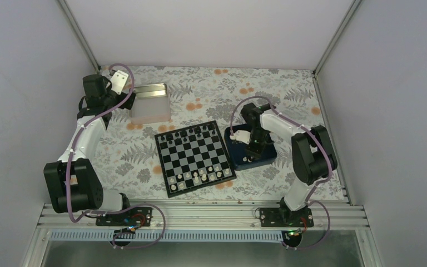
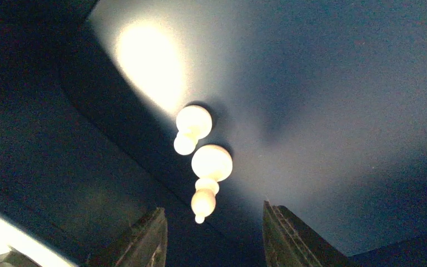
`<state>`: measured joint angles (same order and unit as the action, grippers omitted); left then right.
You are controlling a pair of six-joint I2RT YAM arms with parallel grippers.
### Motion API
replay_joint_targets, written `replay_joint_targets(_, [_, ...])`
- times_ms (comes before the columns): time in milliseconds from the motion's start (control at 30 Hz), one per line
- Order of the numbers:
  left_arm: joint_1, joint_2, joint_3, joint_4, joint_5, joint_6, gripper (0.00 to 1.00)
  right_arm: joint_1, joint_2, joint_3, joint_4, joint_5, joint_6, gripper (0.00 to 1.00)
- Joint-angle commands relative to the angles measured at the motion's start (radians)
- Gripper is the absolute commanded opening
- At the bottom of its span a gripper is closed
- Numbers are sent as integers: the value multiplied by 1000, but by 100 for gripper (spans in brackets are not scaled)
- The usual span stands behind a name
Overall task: Set up the chess pieces on the board
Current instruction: Pick up the chess piece from the storage box.
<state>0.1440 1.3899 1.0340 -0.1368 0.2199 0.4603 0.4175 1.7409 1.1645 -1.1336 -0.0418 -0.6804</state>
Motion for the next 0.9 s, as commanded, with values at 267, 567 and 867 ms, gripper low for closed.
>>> replay_joint_targets(267, [5, -3, -3, 16, 16, -2, 100, -6, 27, -19, 23, -27, -9, 37])
replay_joint_targets(567, [5, -5, -4, 11, 26, 1, 100, -5, 27, -29, 28, -39, -13, 20])
replay_joint_targets(867, [6, -3, -3, 13, 26, 0, 100, -6, -34, 39, -12, -22, -18, 9])
